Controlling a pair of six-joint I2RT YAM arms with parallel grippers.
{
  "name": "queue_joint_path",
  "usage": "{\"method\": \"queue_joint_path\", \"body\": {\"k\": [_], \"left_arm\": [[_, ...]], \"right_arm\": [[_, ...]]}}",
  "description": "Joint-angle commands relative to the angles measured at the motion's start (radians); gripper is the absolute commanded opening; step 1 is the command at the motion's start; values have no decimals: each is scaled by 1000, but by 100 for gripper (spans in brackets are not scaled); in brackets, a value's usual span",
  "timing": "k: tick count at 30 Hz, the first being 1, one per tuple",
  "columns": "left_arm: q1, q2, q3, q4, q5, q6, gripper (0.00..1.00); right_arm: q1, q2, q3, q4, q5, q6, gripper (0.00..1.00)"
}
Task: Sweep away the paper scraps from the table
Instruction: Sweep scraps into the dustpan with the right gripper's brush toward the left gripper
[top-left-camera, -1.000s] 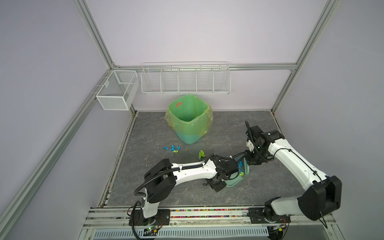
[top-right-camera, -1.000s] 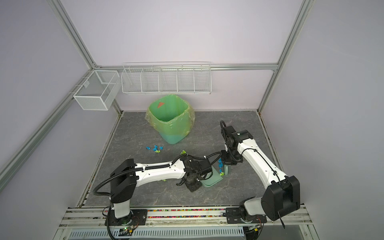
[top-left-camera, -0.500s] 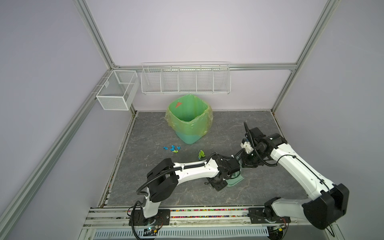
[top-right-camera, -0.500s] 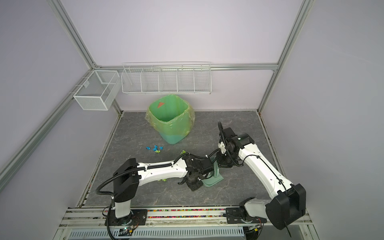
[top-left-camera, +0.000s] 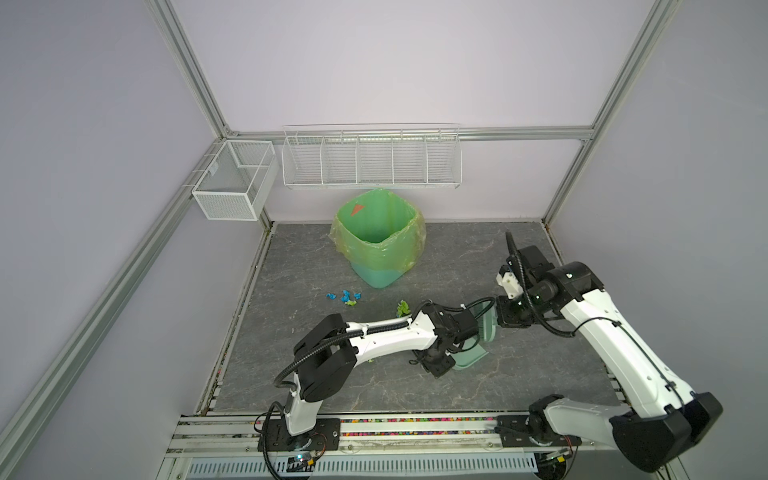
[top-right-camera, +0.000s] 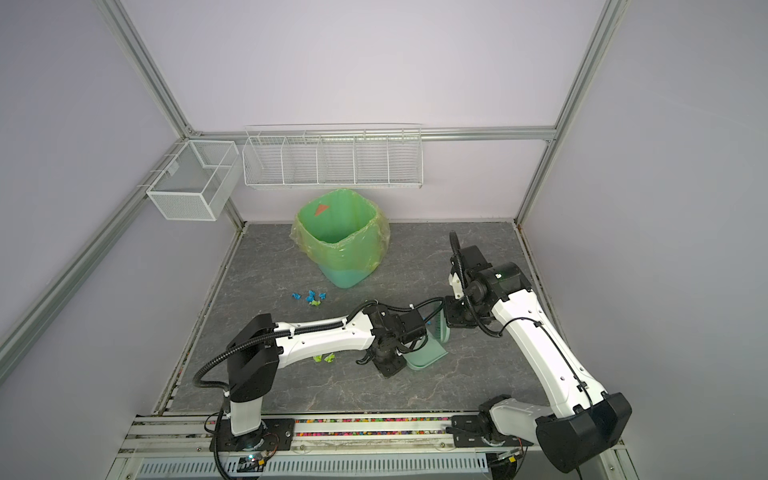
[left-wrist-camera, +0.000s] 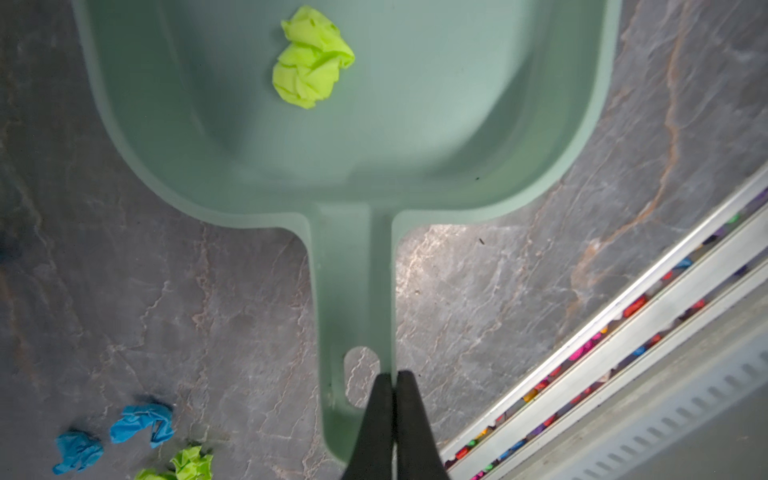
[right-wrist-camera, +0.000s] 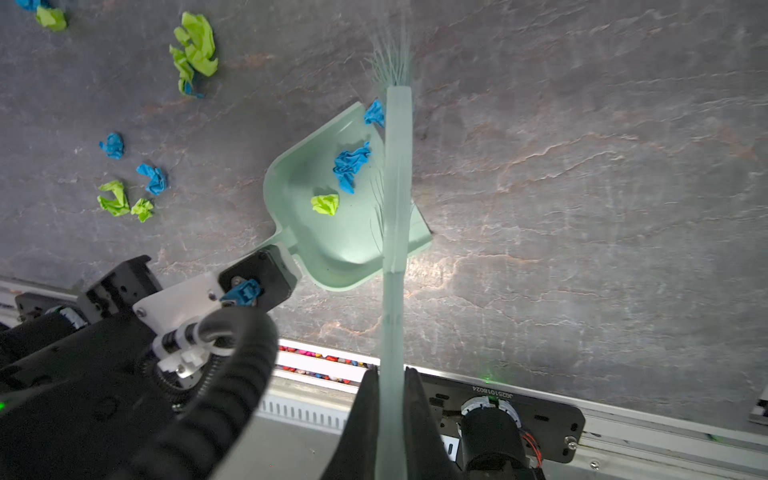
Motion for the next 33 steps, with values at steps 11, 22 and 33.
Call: {"method": "queue_joint_path", "body": {"k": [11, 22, 33], "left_arm": [[33, -21, -27, 8, 40, -11, 0], [53, -38, -48, 16, 35, -13, 0], [66, -26, -14, 11, 88, 1, 0]], "right_arm": [[-37, 167, 109, 82, 88, -43, 7], [-40, 309, 172, 136, 47, -46, 7], [11, 298, 78, 201, -43, 3, 7]]}}
